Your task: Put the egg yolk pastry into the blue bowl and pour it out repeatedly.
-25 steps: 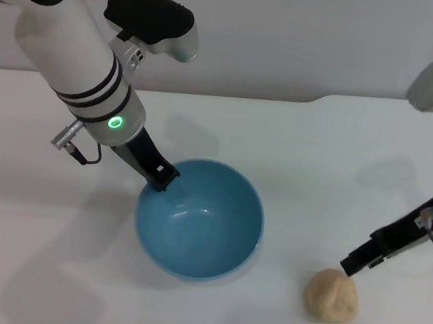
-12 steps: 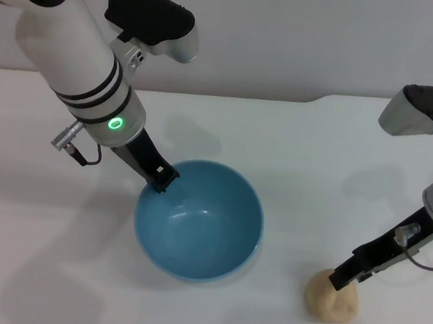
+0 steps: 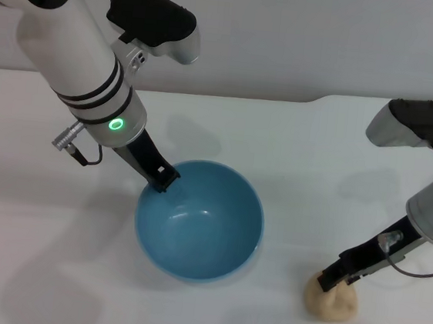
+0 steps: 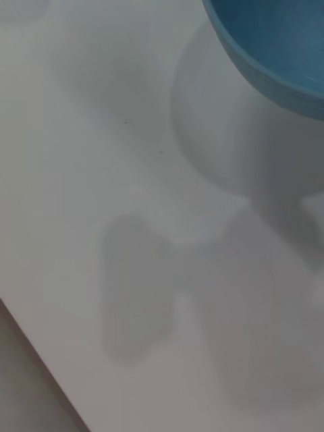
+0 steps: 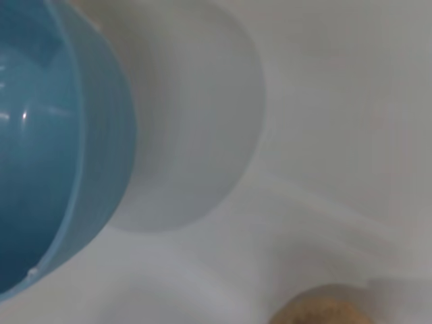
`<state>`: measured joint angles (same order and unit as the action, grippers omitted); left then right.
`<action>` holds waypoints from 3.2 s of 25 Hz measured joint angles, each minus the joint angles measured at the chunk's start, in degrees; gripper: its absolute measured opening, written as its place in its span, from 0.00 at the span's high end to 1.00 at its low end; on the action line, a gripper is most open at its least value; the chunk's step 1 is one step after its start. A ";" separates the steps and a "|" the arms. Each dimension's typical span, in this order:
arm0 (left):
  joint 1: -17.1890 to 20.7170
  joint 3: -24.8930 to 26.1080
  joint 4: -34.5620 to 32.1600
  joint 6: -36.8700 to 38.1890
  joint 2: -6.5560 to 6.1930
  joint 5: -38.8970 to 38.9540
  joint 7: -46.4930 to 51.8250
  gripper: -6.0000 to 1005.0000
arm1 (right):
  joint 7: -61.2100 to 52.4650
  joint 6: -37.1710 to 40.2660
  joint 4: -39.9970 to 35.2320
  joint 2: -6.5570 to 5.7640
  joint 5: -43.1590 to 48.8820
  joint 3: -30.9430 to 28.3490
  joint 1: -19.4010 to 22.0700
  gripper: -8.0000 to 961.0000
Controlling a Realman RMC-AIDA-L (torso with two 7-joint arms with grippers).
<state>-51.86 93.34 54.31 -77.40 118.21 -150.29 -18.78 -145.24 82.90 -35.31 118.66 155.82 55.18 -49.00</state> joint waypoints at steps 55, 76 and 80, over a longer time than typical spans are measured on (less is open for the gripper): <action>-0.55 -3.78 0.53 1.12 0.25 1.87 -0.20 1.00 | 13.73 6.47 -16.04 -0.18 -33.80 4.31 2.15 0.98; 1.35 -3.97 2.43 3.09 -0.13 6.16 -4.03 0.99 | 13.24 1.77 -18.51 -0.18 -36.19 0.93 6.42 0.56; 2.09 -5.98 1.81 8.47 -0.11 4.16 -6.05 0.99 | 13.81 -0.15 -20.97 -0.12 -42.97 -5.07 10.65 0.52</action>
<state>-49.77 87.36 56.12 -68.93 118.10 -146.13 -24.83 -131.43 82.75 -56.28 118.54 112.85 50.11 -38.36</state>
